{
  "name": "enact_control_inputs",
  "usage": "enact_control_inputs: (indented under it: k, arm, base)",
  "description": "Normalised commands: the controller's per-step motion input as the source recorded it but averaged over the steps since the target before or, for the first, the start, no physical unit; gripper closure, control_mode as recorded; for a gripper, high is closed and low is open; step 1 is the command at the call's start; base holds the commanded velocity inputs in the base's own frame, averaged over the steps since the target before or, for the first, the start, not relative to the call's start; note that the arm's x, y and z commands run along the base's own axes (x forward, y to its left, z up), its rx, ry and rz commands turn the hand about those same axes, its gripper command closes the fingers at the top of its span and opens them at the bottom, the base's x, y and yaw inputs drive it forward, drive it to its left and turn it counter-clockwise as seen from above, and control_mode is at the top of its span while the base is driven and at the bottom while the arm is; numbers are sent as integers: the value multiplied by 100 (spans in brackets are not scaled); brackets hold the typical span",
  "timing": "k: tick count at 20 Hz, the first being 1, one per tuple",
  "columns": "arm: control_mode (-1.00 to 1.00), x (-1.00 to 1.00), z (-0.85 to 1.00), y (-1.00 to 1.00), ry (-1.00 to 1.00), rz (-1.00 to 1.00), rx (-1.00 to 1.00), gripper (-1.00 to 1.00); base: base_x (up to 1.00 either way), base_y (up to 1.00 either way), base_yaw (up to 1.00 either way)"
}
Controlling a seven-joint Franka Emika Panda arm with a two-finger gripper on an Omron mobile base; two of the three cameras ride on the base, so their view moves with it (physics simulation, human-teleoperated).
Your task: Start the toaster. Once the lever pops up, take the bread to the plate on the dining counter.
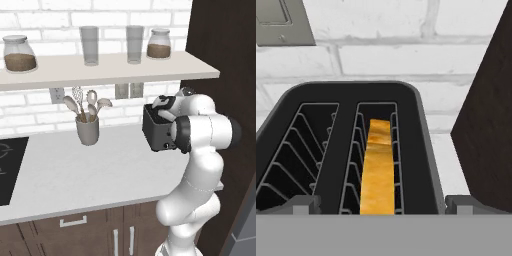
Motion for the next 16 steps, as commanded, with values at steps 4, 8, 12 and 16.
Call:
enact_control_inputs:
  k: [4, 8, 12, 16]
  arm:
    - [-100, 1, -12, 0, 0, 0, 0, -100]
    - [-100, 0, -8, 0, 0, 0, 0, -100]
    - [-100, 0, -2, 0, -2, 0, 0, 100]
    - [-100, 0, -3, 0, -2, 0, 0, 100]
  base:
    - [0, 0, 0]
    - [0, 0, 0]
    - [0, 0, 0]
    - [0, 0, 0]
